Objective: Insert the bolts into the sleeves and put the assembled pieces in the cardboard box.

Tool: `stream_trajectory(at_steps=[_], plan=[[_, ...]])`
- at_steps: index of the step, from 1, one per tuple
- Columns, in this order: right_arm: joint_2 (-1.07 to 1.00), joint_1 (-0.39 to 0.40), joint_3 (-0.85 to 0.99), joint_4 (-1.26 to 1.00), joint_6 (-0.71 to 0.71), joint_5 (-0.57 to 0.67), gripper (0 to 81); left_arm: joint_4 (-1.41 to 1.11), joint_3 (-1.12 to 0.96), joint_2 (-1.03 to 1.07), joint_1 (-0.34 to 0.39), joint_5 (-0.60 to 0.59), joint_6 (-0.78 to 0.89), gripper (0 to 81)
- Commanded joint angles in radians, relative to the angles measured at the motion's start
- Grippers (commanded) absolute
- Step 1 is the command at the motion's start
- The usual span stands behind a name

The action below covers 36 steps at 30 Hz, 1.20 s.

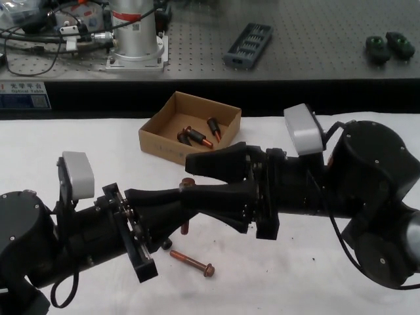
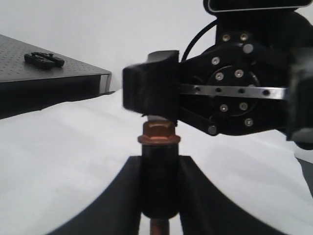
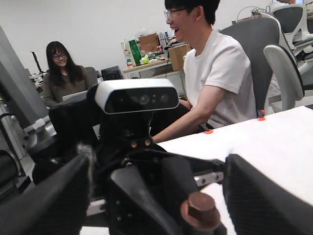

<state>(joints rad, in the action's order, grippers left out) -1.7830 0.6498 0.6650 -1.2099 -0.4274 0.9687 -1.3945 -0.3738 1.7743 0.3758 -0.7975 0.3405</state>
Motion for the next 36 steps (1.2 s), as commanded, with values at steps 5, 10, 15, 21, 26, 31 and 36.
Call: stream_trajectory(at_steps=[5, 10, 15, 21, 26, 31, 36], plan=[[0.038, -0.059, -0.003, -0.123, -0.113, 0.163, 54.7, -0.109, 0.034, -0.014, -0.004, 0.141, -0.002, 0.6], [0.089, -0.083, -0.094, -0.268, -0.141, 0.16, 54.7, -0.159, 0.059, -0.019, -0.004, 0.211, 0.069, 0.6], [0.178, -0.09, -0.259, -0.343, -0.162, -0.032, 54.7, -0.159, 0.059, -0.059, -0.004, 0.211, 0.182, 0.6], [0.264, -0.091, -0.425, -0.343, -0.159, -0.243, 54.7, 0.054, 0.061, -0.202, -0.004, 0.246, 0.179, 0.6], [0.272, -0.091, -0.488, -0.319, -0.017, -0.267, 54.7, 0.372, 0.058, -0.394, -0.004, 0.388, 0.172, 0.6], [0.272, -0.091, -0.507, -0.306, 0.046, -0.401, 54.7, 0.742, 0.013, -0.596, -0.004, 0.582, 0.079, 0.6], [0.272, -0.089, -0.507, -0.295, 0.048, -0.474, 54.7, 1.092, -0.154, -0.653, -0.002, 0.666, 0.037, 0.6]])
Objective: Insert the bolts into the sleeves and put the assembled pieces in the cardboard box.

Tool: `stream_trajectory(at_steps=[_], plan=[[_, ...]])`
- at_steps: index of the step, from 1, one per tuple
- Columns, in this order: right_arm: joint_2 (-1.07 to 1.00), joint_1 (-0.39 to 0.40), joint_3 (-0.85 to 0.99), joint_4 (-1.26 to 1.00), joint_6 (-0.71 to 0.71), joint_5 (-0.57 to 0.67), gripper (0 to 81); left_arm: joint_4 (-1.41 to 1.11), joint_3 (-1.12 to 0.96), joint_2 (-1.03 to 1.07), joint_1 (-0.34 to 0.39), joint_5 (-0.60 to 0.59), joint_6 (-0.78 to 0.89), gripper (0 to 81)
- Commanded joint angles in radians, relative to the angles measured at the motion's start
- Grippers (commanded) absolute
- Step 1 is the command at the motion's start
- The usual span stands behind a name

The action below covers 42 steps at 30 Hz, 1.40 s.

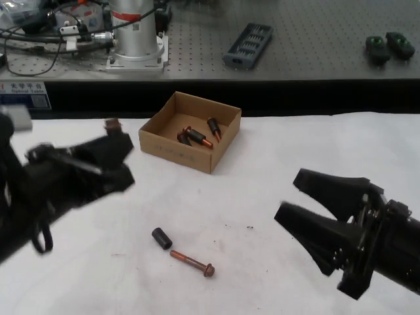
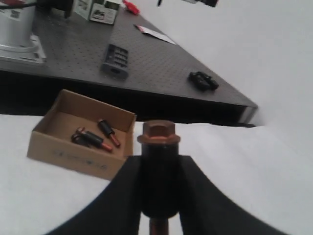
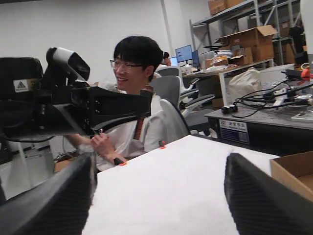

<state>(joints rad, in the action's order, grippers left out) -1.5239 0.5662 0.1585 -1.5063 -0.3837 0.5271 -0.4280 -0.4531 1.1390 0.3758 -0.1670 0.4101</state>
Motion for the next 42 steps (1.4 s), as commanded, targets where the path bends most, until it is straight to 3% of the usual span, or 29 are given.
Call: stream_trajectory(at_steps=[1, 7, 13, 22, 42], plan=[[0.013, -0.005, -0.001, 0.008, 0.004, -0.049, 54.7, 0.171, -0.117, -0.011, 0.004, 0.024, -0.031, 0.6], [0.013, -0.005, -0.001, 0.069, 0.0, -0.136, 54.7, 0.355, -0.372, 0.089, 0.023, 0.025, -0.081, 0.6], [0.013, -0.005, -0.001, 0.033, -0.145, -0.14, 54.7, 0.57, -0.67, 0.304, 0.023, 0.025, -0.148, 0.6], [0.013, -0.005, -0.001, 0.106, -0.276, -0.333, 54.7, 0.78, -1.051, 0.663, 0.02, 0.028, -0.189, 0.6], [0.013, -0.005, -0.001, 0.109, -0.241, -0.331, 54.7, 0.799, -1.501, 1.175, -0.077, 0.046, -0.214, 0.6]])
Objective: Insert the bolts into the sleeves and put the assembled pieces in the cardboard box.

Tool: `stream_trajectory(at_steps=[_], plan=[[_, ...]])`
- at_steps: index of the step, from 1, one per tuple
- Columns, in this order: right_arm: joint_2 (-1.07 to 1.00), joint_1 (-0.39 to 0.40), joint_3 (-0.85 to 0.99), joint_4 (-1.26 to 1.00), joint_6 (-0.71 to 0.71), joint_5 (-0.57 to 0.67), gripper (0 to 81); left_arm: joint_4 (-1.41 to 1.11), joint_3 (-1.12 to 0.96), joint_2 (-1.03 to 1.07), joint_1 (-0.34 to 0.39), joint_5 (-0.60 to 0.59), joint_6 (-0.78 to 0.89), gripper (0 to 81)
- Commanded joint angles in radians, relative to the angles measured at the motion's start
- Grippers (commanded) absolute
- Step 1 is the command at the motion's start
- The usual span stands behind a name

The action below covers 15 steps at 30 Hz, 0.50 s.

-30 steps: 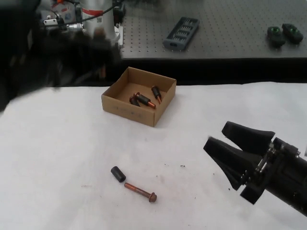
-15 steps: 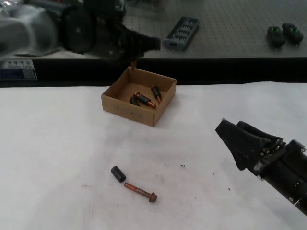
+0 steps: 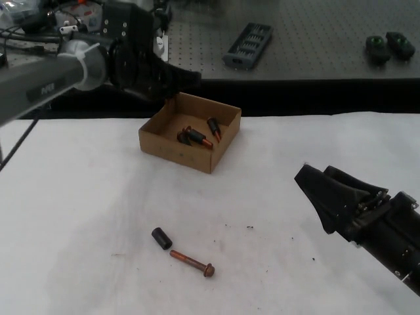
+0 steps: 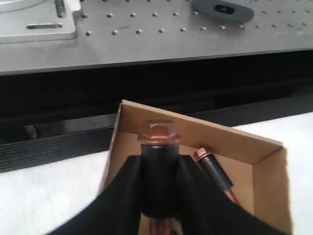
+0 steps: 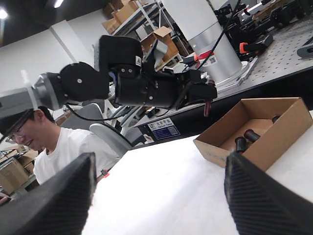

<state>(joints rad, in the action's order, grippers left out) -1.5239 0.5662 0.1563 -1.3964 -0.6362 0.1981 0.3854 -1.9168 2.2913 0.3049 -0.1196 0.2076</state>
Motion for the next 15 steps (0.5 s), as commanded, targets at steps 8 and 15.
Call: stream_trajectory(at_steps=[8, 15], plan=[[0.013, -0.005, 0.002, -0.001, 0.032, -0.002, 54.7, -0.027, -0.086, 0.111, -0.008, -0.034, -0.011, 0.6], [0.013, -0.005, 0.002, -0.001, 0.054, -0.002, 54.7, -0.024, -0.088, 0.142, -0.006, -0.134, -0.005, 0.6]])
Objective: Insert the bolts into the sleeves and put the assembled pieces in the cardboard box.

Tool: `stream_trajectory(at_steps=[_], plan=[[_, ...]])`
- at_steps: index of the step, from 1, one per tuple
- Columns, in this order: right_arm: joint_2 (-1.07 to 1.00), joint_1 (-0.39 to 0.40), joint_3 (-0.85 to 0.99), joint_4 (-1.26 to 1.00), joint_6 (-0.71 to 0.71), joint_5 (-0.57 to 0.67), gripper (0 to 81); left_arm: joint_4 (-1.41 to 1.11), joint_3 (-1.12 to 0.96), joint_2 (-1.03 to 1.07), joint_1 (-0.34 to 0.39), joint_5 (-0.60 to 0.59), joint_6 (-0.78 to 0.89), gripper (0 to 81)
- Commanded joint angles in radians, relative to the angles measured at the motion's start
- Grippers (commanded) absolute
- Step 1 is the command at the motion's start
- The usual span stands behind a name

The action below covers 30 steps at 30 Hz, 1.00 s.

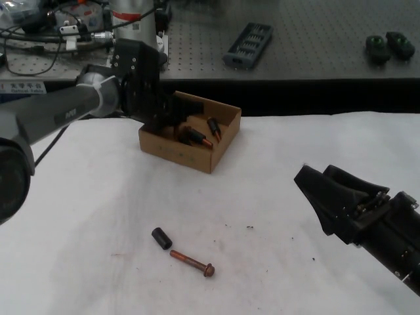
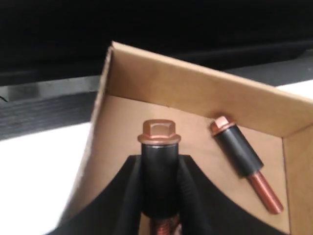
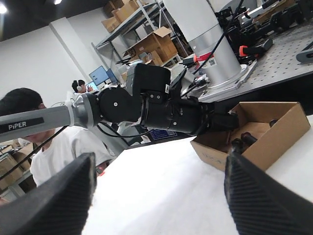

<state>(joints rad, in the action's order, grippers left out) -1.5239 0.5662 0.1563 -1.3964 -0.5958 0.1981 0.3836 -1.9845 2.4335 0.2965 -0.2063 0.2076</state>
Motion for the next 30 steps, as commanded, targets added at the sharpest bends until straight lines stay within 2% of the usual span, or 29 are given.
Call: stream_trajectory(at_steps=[1, 3, 6, 9, 12, 13, 19, 25, 28, 30], plan=[[0.013, -0.005, 0.002, 0.002, 0.013, -0.002, 54.7, -0.018, -0.021, 0.0, 0.003, -0.054, -0.005, 0.6], [0.013, -0.005, 0.002, 0.007, 0.013, -0.002, 54.7, -0.009, -0.021, 0.0, 0.006, -0.064, -0.005, 0.1], [0.013, -0.005, 0.002, 0.008, 0.013, -0.002, 54.7, 0.013, -0.021, 0.0, 0.008, -0.089, -0.016, 6.9], [0.013, -0.005, 0.002, 0.008, 0.013, -0.002, 54.7, 0.036, -0.021, 0.0, 0.008, -0.1, -0.029, 22.2], [0.013, -0.005, 0.002, 0.008, 0.013, -0.002, 54.7, 0.056, -0.021, 0.0, 0.008, -0.1, -0.038, 41.2], [0.013, -0.005, 0.002, 0.008, 0.013, -0.002, 54.7, 0.057, -0.021, 0.0, 0.008, -0.1, -0.048, 44.4], [0.013, -0.005, 0.002, 0.008, 0.013, -0.002, 54.7, 0.057, -0.021, -0.02, 0.008, -0.167, -0.065, 44.0], [0.013, -0.005, 0.002, 0.008, 0.013, -0.002, 54.7, 0.114, -0.021, -0.117, 0.008, -0.183, -0.065, 43.8], [0.013, -0.005, 0.002, 0.007, 0.038, -0.002, 54.7, 0.182, -0.021, -0.188, 0.008, -0.238, -0.083, 39.3], [0.013, -0.005, 0.002, 0.007, 0.046, -0.002, 54.7, 0.256, -0.021, -0.247, 0.008, -0.277, -0.129, 33.5]])
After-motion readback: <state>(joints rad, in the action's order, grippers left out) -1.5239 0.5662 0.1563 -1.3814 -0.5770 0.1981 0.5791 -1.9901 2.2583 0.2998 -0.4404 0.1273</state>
